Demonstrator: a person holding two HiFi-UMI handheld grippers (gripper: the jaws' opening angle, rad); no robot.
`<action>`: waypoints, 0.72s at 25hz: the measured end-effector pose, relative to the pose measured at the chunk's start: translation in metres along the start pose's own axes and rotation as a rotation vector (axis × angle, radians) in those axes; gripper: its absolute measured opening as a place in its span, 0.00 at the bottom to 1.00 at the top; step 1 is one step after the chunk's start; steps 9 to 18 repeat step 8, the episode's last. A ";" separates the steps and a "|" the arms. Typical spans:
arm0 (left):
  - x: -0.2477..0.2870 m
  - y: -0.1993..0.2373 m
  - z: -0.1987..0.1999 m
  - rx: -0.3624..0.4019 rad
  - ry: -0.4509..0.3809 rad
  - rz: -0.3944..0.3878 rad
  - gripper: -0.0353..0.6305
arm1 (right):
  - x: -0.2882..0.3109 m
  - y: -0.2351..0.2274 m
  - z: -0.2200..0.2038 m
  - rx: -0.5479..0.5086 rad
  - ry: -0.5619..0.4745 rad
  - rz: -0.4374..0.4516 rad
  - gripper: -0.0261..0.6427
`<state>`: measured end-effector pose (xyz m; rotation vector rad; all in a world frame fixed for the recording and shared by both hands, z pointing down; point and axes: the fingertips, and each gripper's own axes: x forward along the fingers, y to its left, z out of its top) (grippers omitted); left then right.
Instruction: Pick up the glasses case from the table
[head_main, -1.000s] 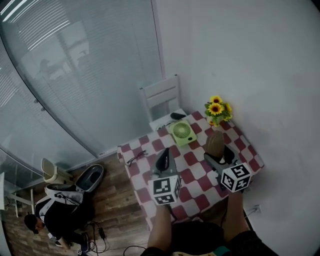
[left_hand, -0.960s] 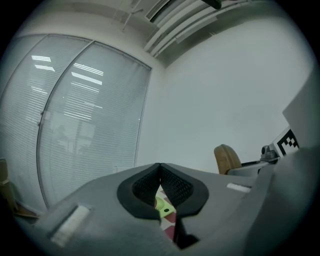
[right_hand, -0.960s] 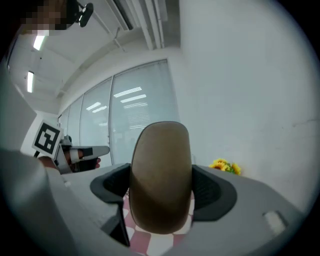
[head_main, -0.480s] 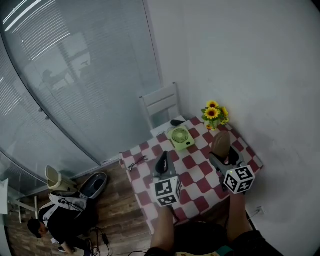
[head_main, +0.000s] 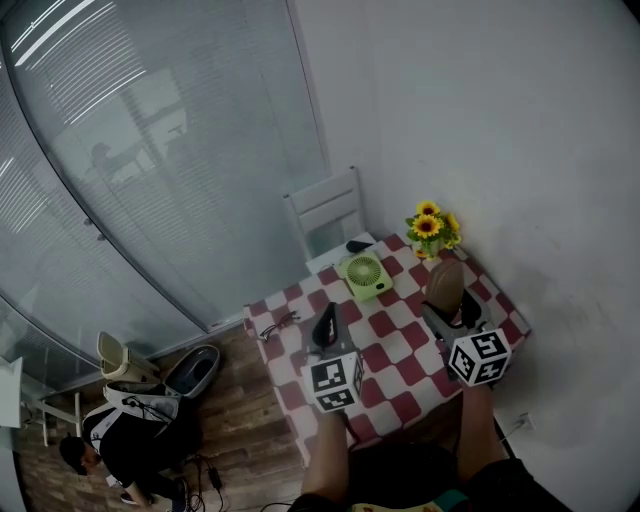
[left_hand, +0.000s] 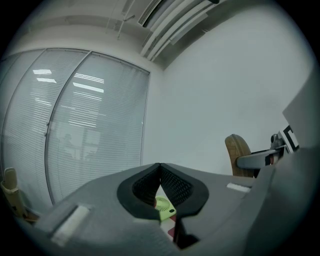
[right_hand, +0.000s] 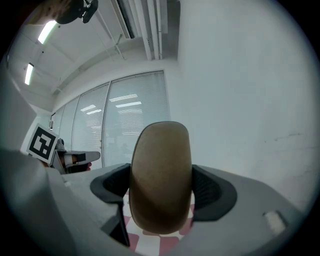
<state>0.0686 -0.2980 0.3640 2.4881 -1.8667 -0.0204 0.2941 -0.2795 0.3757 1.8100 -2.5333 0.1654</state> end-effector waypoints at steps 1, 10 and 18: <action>0.000 0.000 0.000 0.002 -0.001 0.000 0.06 | 0.000 0.000 0.000 -0.001 -0.002 -0.001 0.61; 0.000 -0.007 -0.007 0.009 0.004 -0.002 0.06 | -0.001 -0.004 -0.005 -0.010 -0.005 -0.003 0.61; 0.000 -0.007 -0.007 0.009 0.004 -0.002 0.06 | -0.001 -0.004 -0.005 -0.010 -0.005 -0.003 0.61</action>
